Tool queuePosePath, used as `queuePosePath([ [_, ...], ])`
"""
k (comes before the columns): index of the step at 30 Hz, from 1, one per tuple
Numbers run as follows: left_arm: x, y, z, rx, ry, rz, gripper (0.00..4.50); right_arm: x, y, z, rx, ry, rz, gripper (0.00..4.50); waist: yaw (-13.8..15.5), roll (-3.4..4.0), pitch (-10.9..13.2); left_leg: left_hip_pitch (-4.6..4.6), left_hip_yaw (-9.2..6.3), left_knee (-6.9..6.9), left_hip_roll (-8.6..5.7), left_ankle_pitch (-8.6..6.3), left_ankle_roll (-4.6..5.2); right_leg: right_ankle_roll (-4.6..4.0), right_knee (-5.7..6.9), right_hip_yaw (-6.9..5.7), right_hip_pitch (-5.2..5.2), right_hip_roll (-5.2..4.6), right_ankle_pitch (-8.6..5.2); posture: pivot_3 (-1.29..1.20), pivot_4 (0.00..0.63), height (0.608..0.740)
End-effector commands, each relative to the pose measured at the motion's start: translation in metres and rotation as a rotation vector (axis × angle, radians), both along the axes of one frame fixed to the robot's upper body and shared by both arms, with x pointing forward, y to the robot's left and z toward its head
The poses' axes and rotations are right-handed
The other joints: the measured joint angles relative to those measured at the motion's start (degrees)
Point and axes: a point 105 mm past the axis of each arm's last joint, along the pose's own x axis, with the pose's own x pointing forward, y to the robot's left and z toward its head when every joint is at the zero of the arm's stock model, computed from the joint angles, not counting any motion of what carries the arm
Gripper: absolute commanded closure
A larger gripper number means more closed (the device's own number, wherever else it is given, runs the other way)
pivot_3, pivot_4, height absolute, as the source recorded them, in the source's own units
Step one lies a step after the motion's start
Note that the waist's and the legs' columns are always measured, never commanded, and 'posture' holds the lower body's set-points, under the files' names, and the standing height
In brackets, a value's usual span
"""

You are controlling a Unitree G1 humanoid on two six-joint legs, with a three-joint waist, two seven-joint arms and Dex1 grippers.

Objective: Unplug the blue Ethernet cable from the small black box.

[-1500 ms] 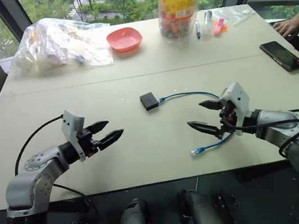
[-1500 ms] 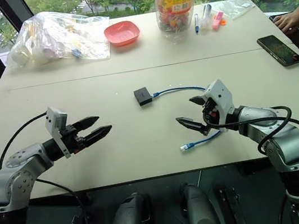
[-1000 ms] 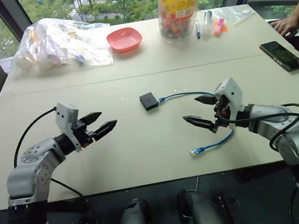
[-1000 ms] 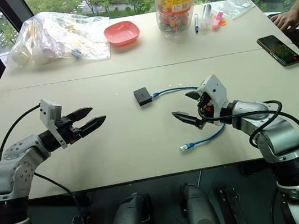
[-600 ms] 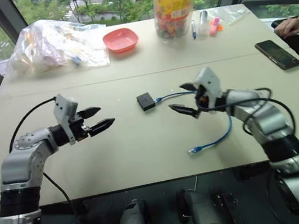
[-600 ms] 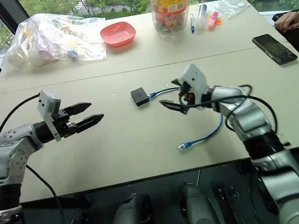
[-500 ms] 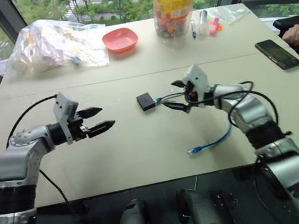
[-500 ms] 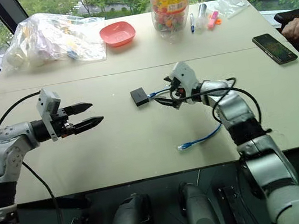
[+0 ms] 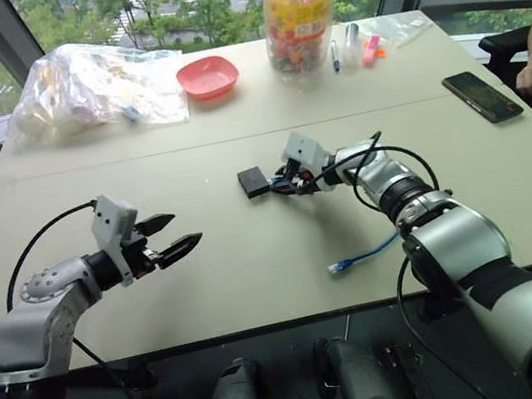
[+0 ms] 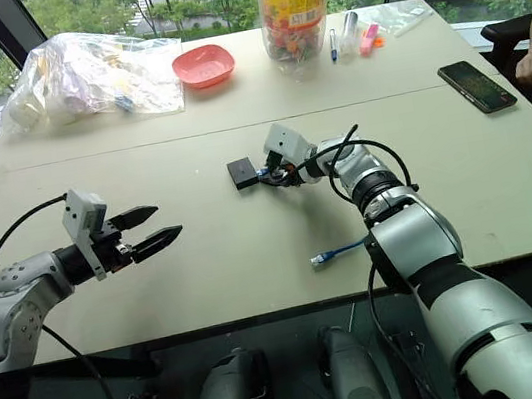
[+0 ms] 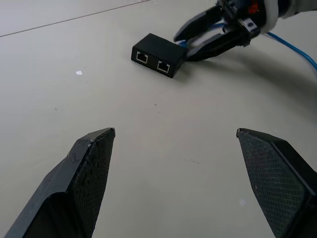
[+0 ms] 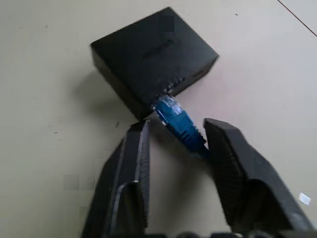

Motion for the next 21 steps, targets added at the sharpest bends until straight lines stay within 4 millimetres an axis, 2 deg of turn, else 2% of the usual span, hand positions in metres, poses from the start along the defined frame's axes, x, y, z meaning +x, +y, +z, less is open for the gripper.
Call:
queuePosePath([
  [1, 0.000, 0.003, 0.014, -0.006, -0.060, 0.023, 0.38, -0.007, 0.010, -0.006, -0.053, 0.008, 0.073, 4.45, 0.0, 0.00, 0.0, 0.05, 0.01, 0.00, 0.03, -0.01, -0.02, 0.00, 0.03, 0.00, 0.01, 0.01, 0.00, 0.00, 0.150, 0.740],
  [3, 0.005, 0.007, 0.018, -0.016, -0.073, 0.040, 0.38, -0.001, 0.005, 0.001, -0.085, -0.078, 0.062, 4.45, -0.1, 0.01, 0.0, 0.07, 0.06, -0.01, 0.08, -0.02, -0.03, -0.01, 0.06, -0.01, -0.03, 0.05, 0.00, 0.00, 0.150, 0.740],
  [6, 0.018, 0.015, 0.029, -0.080, -0.090, 0.073, 0.38, 0.014, -0.006, 0.023, -0.214, -0.377, 0.048, 4.45, 0.1, 0.03, 0.0, 0.05, 0.10, -0.04, 0.09, -0.01, -0.02, -0.05, 0.10, 0.00, -0.11, 0.08, -0.02, 0.00, 0.150, 0.740],
  [10, 0.043, 0.020, 0.037, -0.241, -0.031, 0.053, 0.38, 0.021, -0.007, 0.054, -0.389, -0.796, 0.090, 4.45, 0.6, 0.07, 0.0, -0.09, 0.13, -0.04, 0.01, 0.04, -0.08, -0.07, 0.11, 0.00, -0.20, -0.03, -0.03, 0.00, 0.150, 0.740],
  [12, 0.059, 0.007, 0.045, -0.349, 0.032, -0.057, 0.38, 0.014, -0.001, 0.083, -0.359, -1.032, 0.104, 4.45, 0.6, 0.03, 0.0, -0.20, 0.14, -0.02, -0.08, 0.12, 0.05, -0.07, 0.09, 0.00, -0.25, -0.09, -0.03, 0.00, 0.150, 0.740],
  [14, 0.073, -0.009, 0.055, -0.404, 0.068, -0.159, 0.38, 0.005, -0.001, 0.099, -0.352, -1.190, 0.131, 4.45, 0.6, 0.03, 0.0, -0.49, 0.12, 0.01, -0.37, 0.16, 0.10, -0.02, 0.10, 0.00, -0.43, -0.13, -0.02, 0.00, 0.150, 0.740],
  [17, 0.099, -0.030, 0.062, -0.366, 0.067, -0.195, 0.38, -0.003, -0.007, 0.109, -0.369, -1.314, 0.145, 4.45, 0.5, 0.00, 0.0, -0.69, 0.28, 0.02, -0.45, 0.17, 0.12, 0.25, 0.07, 0.00, -0.55, -0.13, 0.09, 0.00, 0.150, 0.740],
  [21, 0.115, -0.060, 0.074, -0.350, 0.047, -0.273, 0.38, -0.010, -0.010, 0.120, -0.363, -1.394, 0.140, 4.45, 0.2, -0.02, 0.0, -0.70, 0.33, 0.01, -0.48, 0.17, 0.13, 0.32, 0.06, -0.01, -0.55, -0.12, 0.05, 0.00, 0.150, 0.740],
])
